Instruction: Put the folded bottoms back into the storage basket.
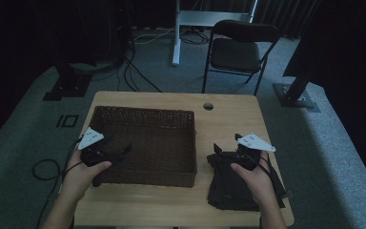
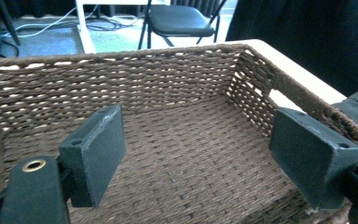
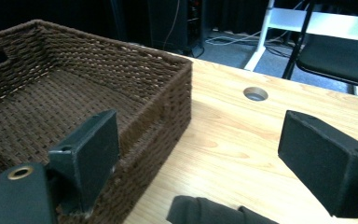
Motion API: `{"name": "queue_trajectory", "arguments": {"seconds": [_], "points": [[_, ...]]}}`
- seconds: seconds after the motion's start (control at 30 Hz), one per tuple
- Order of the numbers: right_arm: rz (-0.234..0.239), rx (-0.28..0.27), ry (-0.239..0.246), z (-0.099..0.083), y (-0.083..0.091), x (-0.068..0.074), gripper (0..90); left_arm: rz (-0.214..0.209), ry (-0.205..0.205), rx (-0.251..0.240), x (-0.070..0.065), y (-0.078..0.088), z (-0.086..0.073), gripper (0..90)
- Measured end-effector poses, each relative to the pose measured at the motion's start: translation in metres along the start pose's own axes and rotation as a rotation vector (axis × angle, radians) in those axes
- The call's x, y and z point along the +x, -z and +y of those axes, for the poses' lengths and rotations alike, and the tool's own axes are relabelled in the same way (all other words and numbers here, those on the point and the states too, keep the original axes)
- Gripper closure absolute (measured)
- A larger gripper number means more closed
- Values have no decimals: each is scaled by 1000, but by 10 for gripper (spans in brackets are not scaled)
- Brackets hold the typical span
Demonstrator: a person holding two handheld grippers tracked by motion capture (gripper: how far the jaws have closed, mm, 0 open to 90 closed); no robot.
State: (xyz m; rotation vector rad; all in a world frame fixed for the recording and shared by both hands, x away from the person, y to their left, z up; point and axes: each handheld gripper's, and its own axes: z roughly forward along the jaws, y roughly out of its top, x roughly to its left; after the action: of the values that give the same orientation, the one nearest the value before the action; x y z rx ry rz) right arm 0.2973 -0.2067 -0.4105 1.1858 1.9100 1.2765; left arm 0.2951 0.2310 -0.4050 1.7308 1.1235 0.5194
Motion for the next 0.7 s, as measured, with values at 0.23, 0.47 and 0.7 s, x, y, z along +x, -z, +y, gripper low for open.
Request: {"name": "queue_trajectory", "arguments": {"seconds": [0.23,0.47,0.7], "points": [[-24,-1,-14,-6,6,-11,122,-38,-16,2,-17,-11,4,190],[-28,6,-26,-12,12,-20,122,-71,-31,4,-31,-23,7,190],[-40,2,-32,-15,19,-27,122,-122,-50,13,-50,-37,6,191]]}}
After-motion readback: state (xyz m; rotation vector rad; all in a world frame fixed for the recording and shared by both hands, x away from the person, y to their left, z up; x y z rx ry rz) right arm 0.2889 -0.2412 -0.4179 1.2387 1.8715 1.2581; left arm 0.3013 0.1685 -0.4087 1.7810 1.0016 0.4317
